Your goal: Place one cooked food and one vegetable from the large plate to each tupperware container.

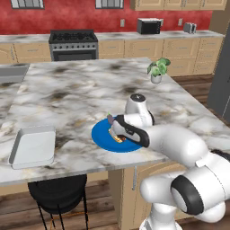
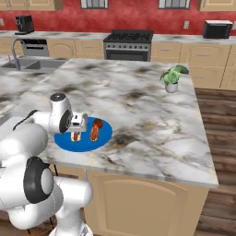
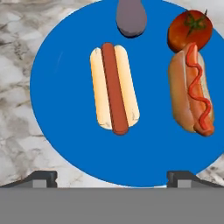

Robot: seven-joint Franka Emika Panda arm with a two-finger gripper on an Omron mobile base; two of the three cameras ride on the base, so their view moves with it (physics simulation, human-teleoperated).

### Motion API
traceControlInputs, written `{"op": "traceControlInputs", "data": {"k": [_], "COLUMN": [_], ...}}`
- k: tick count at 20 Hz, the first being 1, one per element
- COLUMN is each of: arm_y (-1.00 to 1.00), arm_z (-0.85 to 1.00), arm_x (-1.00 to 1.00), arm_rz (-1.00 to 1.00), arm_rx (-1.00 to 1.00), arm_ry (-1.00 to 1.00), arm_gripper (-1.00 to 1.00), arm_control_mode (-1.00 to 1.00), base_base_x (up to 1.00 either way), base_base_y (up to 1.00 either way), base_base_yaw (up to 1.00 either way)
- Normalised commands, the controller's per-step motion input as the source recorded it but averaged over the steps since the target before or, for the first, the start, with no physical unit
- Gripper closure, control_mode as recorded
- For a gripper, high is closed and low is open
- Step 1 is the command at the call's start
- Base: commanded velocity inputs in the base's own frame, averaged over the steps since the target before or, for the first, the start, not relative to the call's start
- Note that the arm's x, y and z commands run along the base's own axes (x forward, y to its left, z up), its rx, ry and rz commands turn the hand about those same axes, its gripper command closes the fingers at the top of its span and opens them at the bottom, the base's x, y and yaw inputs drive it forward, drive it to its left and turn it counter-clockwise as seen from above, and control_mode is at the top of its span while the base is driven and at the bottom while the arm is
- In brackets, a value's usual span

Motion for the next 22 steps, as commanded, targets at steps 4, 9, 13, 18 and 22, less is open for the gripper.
{"op": "traceControlInputs", "data": {"k": [4,9,13,18,22], "arm_y": [0.09,0.02,0.01,0.03,0.09], "arm_z": [-0.29,-0.29,-0.21,-0.24,-0.27], "arm_x": [0.17,0.31,0.34,0.37,0.34], "arm_rz": [0.0,0.0,0.0,0.0,0.0], "arm_rx": [0.0,0.0,0.0,0.0,0.0], "arm_ry": [0.0,0.0,0.0,0.0,0.0], "arm_gripper": [-1.0,-1.0,-1.0,-1.0,-1.0], "arm_control_mode": [-1.0,-1.0,-1.0,-1.0,-1.0], "base_base_x": [0.0,0.0,0.0,0.0,0.0], "base_base_y": [0.0,0.0,0.0,0.0,0.0], "base_base_yaw": [0.0,0.0,0.0,0.0,0.0]}}
